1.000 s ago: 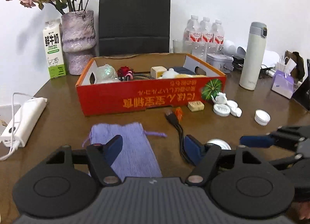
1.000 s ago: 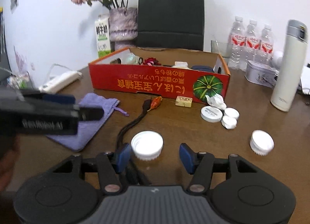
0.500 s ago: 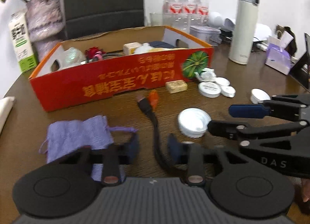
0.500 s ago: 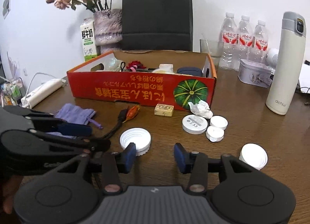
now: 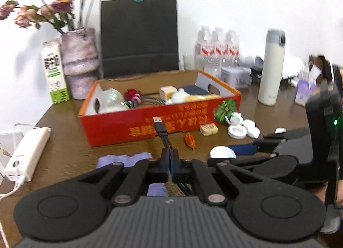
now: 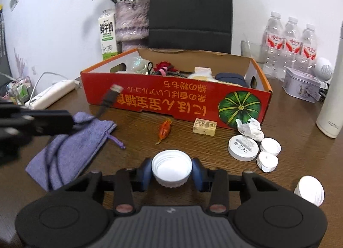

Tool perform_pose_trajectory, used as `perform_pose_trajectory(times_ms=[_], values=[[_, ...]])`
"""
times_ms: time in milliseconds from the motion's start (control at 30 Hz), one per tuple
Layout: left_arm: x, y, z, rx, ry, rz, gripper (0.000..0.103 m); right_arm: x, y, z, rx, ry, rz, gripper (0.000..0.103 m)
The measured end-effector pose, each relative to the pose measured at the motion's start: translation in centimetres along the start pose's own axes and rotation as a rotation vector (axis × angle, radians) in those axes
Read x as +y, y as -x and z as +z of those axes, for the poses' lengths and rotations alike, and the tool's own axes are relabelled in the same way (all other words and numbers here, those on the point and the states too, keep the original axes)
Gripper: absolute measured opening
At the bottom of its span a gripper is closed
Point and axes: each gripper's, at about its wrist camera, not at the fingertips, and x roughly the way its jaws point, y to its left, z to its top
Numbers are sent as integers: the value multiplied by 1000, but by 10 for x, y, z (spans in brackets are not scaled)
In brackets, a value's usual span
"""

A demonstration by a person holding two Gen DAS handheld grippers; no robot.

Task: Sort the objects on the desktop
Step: 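Grasp the black cable with the left tool while the right tool grasps a white cap, then drop the black cable into the box with the left tool while the right tool drops the white cap there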

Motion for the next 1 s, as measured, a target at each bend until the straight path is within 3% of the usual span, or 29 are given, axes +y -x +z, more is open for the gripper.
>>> perform_pose_trajectory(times_ms=[100,200,333,500,567,667,767,1000], values=[[10,16,10,-35,8,0,3,5,17,0,-24,-20,18,38],[27,32,48,-93,-18,-5,3,8,44,16,-82,-26,30,38],[53,39,117,-183,-56,18,3,8,72,66,-203,-5,40,38],[90,-5,187,-172,15,17,3,2,52,141,-244,6,63,38],[99,-34,203,-138,18,34,3,-2,29,163,-226,-6,77,38],[109,-92,207,-26,-2,16,3,-6,-20,185,-162,-20,85,38],[116,-150,193,111,-73,-25,3,-11,-73,189,-73,-47,89,39],[116,-217,147,264,-204,-28,4,-19,-168,182,118,-74,43,39]])
